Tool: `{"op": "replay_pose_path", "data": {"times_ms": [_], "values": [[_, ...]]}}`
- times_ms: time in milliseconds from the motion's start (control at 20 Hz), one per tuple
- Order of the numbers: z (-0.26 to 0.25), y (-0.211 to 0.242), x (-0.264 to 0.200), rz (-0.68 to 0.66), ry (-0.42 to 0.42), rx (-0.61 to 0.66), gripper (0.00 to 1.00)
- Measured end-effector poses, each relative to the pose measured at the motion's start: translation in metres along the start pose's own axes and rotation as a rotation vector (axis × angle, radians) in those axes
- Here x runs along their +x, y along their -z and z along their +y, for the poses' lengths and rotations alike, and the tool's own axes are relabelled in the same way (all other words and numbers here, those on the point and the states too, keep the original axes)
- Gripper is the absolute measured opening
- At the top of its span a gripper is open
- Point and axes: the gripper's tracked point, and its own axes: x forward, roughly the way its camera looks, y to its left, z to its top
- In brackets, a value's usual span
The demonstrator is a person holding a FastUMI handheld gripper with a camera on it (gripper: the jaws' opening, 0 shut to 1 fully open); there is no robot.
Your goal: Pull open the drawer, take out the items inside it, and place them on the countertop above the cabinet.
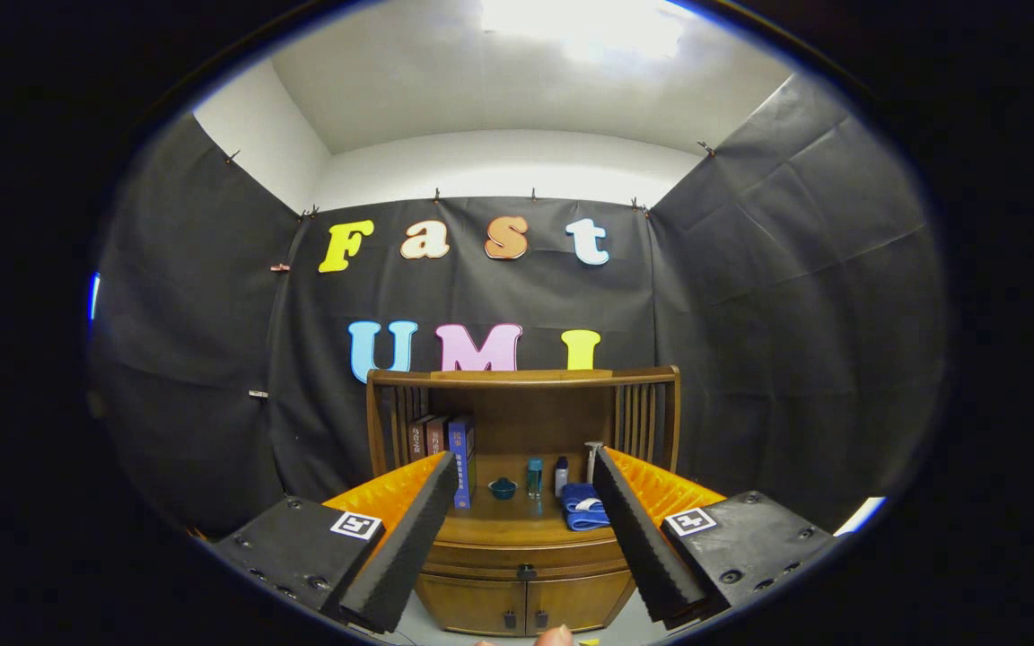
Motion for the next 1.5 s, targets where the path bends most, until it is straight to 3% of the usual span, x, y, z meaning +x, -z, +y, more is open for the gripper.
{"op": "replay_pose_path", "data": {"times_ms": [650,900,1200,1500], "values": [[0.003,0.002,0.004,-0.017,-0.008,-0.033,0.99],[0.001,0.015,0.042,-0.055,-0.039,-0.011,1.0],[-0.005,0.077,0.108,-0.04,-0.067,0.033,0.99],[-0.007,0.169,0.145,0.049,-0.072,0.008,1.0]]}}
